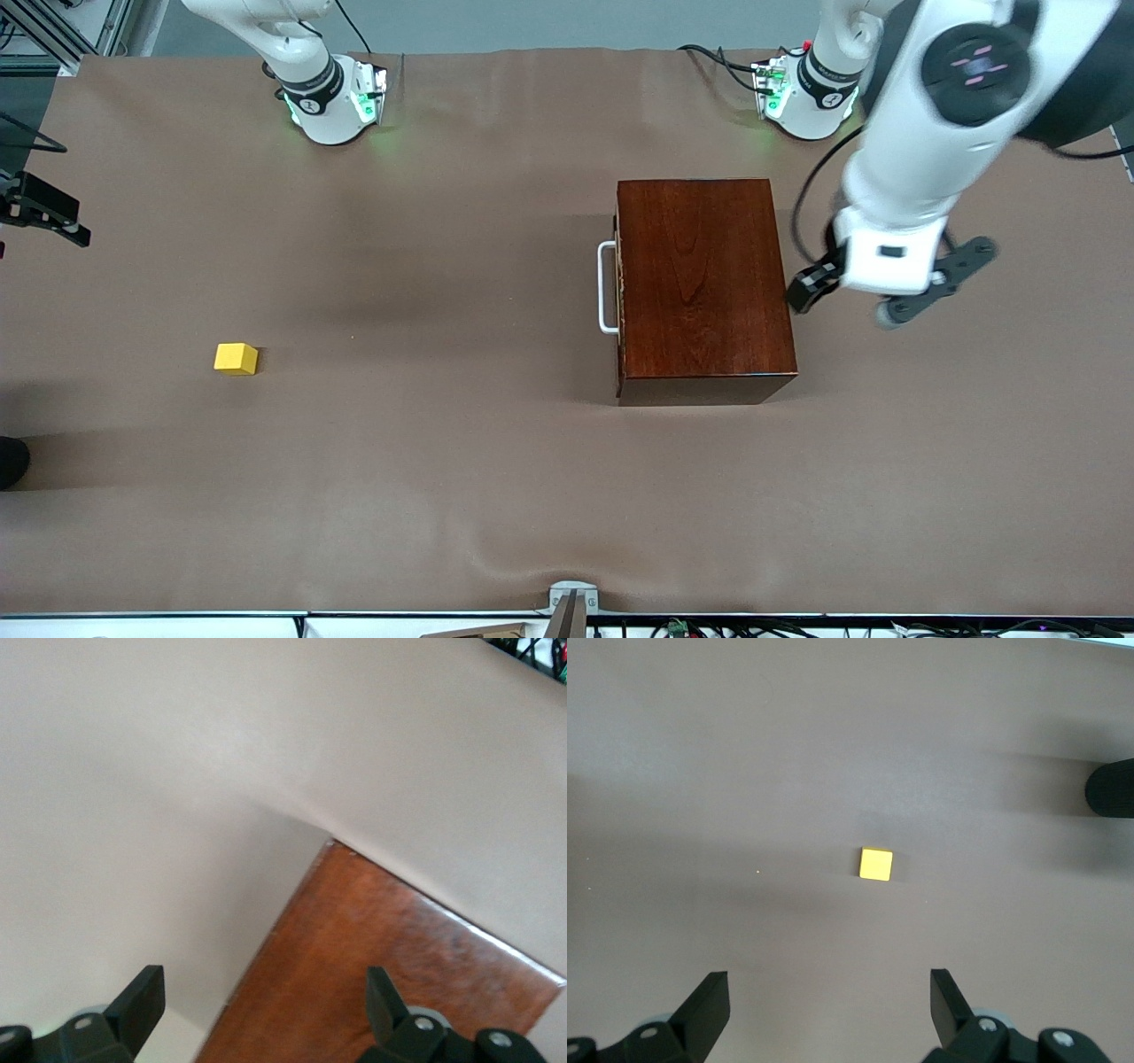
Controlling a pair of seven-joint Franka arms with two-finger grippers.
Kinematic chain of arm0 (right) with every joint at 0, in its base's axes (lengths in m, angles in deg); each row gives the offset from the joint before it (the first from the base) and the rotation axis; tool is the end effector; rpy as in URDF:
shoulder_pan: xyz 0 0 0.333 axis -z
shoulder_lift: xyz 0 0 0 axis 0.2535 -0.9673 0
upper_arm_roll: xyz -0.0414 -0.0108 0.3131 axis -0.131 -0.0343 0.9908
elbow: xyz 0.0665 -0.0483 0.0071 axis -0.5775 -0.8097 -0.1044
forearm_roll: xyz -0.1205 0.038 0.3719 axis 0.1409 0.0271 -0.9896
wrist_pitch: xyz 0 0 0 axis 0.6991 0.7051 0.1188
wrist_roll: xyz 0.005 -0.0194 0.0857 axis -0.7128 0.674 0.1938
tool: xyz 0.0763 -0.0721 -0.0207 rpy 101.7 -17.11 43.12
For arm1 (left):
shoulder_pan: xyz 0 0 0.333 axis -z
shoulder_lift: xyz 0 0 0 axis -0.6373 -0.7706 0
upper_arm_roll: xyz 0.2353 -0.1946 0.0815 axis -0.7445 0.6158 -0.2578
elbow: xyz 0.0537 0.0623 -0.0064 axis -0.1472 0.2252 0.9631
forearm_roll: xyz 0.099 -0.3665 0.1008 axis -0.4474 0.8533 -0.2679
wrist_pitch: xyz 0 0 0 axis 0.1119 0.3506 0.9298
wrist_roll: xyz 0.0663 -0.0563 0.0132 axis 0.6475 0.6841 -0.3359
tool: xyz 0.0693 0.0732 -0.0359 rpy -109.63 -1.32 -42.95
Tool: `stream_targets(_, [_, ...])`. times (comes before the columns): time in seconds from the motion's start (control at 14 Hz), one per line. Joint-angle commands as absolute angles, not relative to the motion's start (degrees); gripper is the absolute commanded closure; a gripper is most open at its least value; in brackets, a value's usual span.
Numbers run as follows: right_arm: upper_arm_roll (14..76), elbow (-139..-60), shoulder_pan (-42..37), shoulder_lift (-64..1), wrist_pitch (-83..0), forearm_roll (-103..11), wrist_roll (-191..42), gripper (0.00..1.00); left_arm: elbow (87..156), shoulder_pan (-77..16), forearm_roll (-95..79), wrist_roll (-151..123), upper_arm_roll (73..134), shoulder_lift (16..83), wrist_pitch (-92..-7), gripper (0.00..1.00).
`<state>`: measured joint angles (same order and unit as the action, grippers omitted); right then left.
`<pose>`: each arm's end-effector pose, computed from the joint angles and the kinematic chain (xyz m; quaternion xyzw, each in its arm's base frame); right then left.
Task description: Open drawer, take yellow block, close drawer
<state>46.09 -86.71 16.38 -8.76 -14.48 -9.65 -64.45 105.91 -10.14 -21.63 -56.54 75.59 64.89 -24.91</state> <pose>0.5550 -0.0575 0.6457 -0.9968 -0.0787 -0.0143 0.0004 0.5745 -0.2048 0.5764 -0.9670 -0.2477 -0.0207 0.0565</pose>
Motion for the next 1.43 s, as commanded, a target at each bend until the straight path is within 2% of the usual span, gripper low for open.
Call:
stream_targets(0.0, [46.58, -89.91, 16.62, -5.94, -14.76, -8.53, -64.74, 0.00, 111.06, -15.06, -20.53, -44.49, 76.46, 70.39, -25.14, 0.00])
stream_targets(0.64, [46.58, -90.80, 16.62, -5.23, -14.94, -8.53, -64.83, 0.00, 110.18, -22.28, -19.04, -17.21, 76.20, 75.23, -19.08, 0.00])
stream_targets(1.21, [46.67, -90.27, 16.45, -5.50, -15.02, -8.53, -64.48, 0.00, 109.39, -22.54, -17.81, -15.71, 76.11, 76.11, -18.02, 0.00])
stream_targets(1.36, [46.93, -89.13, 15.92, -5.67, -14.94, -8.53, -64.83, 0.00, 109.13, -25.07, -17.89, -14.82, 78.20, 76.03, -17.93, 0.00])
